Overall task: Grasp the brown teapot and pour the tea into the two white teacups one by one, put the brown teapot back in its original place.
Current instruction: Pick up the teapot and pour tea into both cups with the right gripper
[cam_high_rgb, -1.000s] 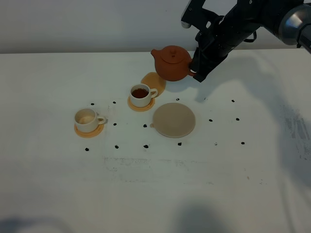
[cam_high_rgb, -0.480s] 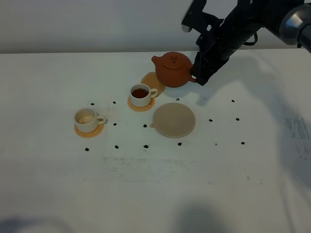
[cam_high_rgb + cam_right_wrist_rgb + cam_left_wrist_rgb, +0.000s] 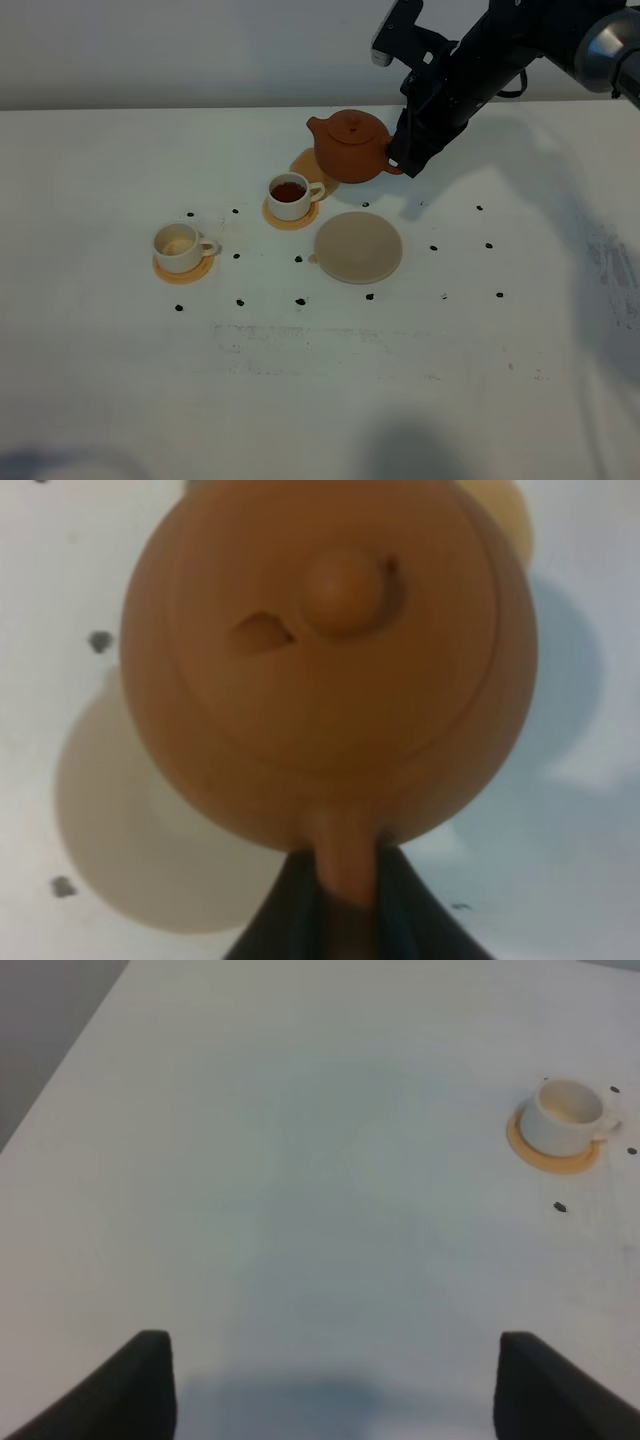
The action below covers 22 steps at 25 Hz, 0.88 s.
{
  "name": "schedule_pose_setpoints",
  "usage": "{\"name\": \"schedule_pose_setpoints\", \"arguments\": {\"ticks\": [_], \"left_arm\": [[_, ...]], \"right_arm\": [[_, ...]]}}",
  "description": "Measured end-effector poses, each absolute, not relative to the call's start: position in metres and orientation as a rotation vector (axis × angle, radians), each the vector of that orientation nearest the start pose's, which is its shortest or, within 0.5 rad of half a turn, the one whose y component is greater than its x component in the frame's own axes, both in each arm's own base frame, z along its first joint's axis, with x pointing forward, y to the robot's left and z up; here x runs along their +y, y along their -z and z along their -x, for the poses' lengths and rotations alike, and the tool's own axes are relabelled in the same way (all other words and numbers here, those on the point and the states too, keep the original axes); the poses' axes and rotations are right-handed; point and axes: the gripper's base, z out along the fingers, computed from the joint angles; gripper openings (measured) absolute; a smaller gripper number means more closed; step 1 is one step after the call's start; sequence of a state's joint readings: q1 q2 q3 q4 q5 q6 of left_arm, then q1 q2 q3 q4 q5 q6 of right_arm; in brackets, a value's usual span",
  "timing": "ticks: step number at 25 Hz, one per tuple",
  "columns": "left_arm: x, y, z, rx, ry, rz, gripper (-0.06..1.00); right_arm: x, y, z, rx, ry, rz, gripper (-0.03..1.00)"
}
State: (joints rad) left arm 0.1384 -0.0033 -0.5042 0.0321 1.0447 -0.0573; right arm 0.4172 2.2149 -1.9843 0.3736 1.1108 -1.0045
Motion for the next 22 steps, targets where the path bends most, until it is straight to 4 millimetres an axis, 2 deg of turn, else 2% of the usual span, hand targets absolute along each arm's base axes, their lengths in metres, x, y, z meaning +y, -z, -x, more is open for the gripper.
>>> {"name": "schedule_pose_setpoints", "arguments": {"ticks": [3, 12, 16, 22], "left_arm": [[0.002, -0.28, 0.006, 2.012, -0.09, 0.199, 0.67], [0.002, -0.28, 0.006, 2.012, -0.09, 0.199, 0.67], [0.002, -0.28, 0.006, 2.012, -0.09, 0.199, 0.67], [0.002, -0.28, 0.006, 2.012, -0.09, 0.199, 0.67]], "right_arm": [[0.233, -0.231, -0.421, 2.149, -0.367, 1.676, 0.09], [0.307, -0.232, -0.376, 2.03, -0.418, 1.787, 0.09], [0.334, -0.233, -0.359, 1.965, -0.402, 1.792, 0.09], [0.354, -0.234, -0.347, 1.901, -0.32, 1.799, 0.09]]}}
